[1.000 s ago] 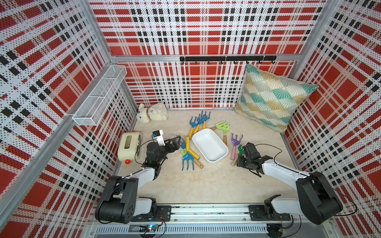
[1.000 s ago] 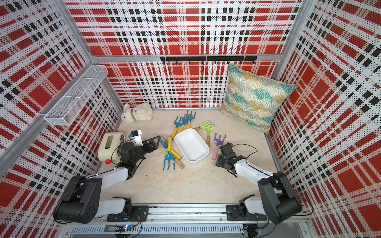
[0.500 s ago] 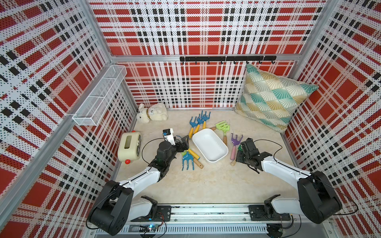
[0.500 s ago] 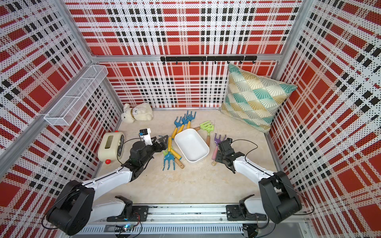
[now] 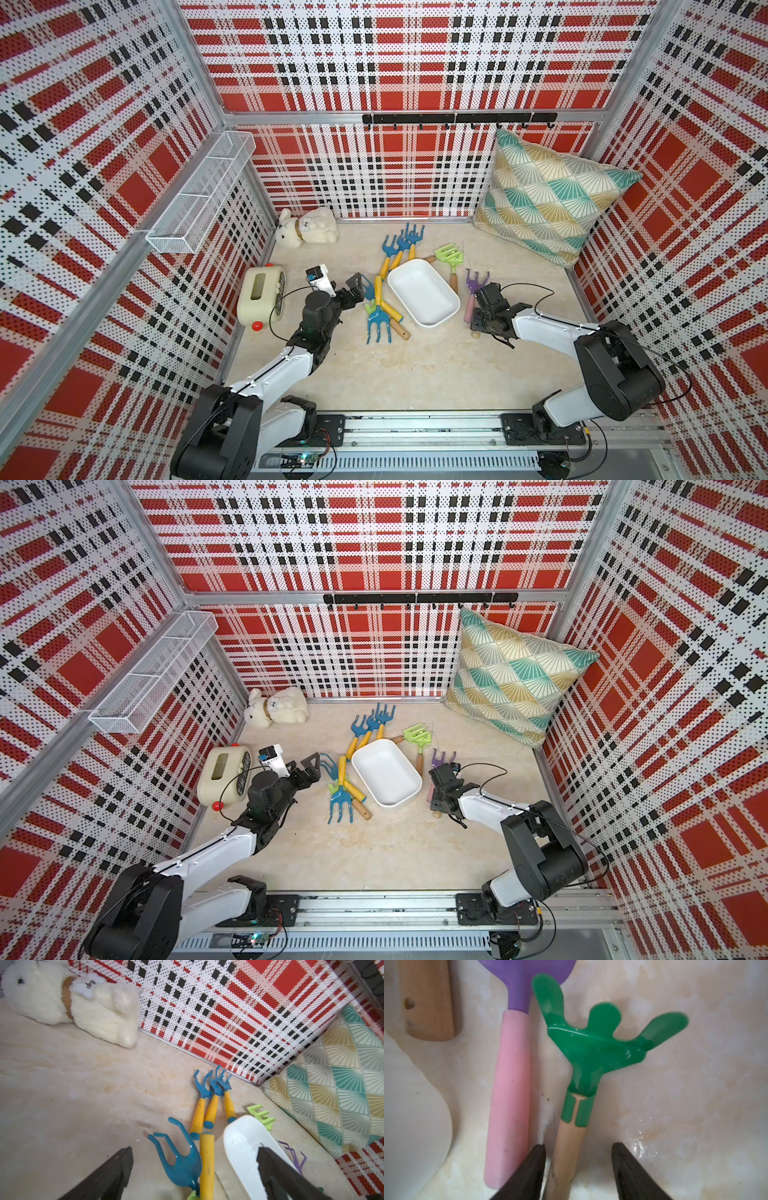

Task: Put the rake into the storage box
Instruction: Pick up the rake at the center of the board, then place the rake in the storage box.

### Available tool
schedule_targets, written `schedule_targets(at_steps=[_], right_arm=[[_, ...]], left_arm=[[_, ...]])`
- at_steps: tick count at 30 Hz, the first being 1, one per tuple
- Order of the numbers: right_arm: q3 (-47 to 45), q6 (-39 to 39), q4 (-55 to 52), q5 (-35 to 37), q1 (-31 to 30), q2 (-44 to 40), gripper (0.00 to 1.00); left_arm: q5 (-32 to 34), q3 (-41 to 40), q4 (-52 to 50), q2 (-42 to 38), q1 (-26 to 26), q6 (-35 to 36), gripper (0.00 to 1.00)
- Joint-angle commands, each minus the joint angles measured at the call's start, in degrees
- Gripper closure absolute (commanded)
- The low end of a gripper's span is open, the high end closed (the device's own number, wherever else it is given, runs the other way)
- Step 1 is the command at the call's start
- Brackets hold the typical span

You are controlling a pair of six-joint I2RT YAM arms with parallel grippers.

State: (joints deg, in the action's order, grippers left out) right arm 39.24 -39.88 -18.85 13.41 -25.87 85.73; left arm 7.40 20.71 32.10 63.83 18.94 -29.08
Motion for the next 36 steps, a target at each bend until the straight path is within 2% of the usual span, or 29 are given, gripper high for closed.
schedule_targets(at_steps=[1, 5, 11, 15, 17, 21, 22, 25, 30, 36], right_arm=[[0.22, -0.90, -1.54, 1.60, -0.59, 1.01, 0.46], [0.30, -1.32, -2.30, 2.79, -0.59, -0.01, 0.60], [1.77, -1.11, -4.71, 5.24, -0.59, -6.50, 0.83], [3.69, 1.59, -3.36, 1.44, -0.68, -12.17, 0.98], [5.24, 3.33, -2.32, -1.21, -0.93, -13.82, 1.00], [11.27, 3.33, -2.32, -1.21, -2.63, -12.86, 1.00], [12.86, 9.04, -0.32, -10.80, -3.04, -12.00, 1.00], [18.86, 13.50, -0.93, -16.07, -5.23, -6.54, 1.00], [30.06, 17.90, -6.37, -17.04, -8.93, 6.09, 1.00], [36.61, 19.07, -9.04, -15.08, -12.63, 16.65, 1.00]], left_arm=[[7.86, -0.42, 0.50, -1.86, 3.78, 3.99, 0.01], [6.76, -1.05, 1.77, -2.79, 4.45, 3.61, 0.01], [-0.51, -3.28, 4.28, -2.01, 0.48, -2.10, 0.01], [-2.07, -3.75, 5.10, -0.78, -1.45, -3.30, 0.01], [-1.05, -3.59, 4.95, -0.81, -0.79, -2.87, 0.01], [1.83, -2.92, 3.82, -1.00, 0.91, -1.78, 0.01], [2.02, -2.87, 3.63, -0.90, 1.05, -1.71, 0.01], [1.85, -2.60, 3.59, -0.34, 1.17, -1.59, 0.01], [1.31, -2.03, 3.59, 0.66, 1.32, -1.45, 0.01], [1.48, -1.90, 3.59, 0.85, 1.45, -1.15, 0.01]])
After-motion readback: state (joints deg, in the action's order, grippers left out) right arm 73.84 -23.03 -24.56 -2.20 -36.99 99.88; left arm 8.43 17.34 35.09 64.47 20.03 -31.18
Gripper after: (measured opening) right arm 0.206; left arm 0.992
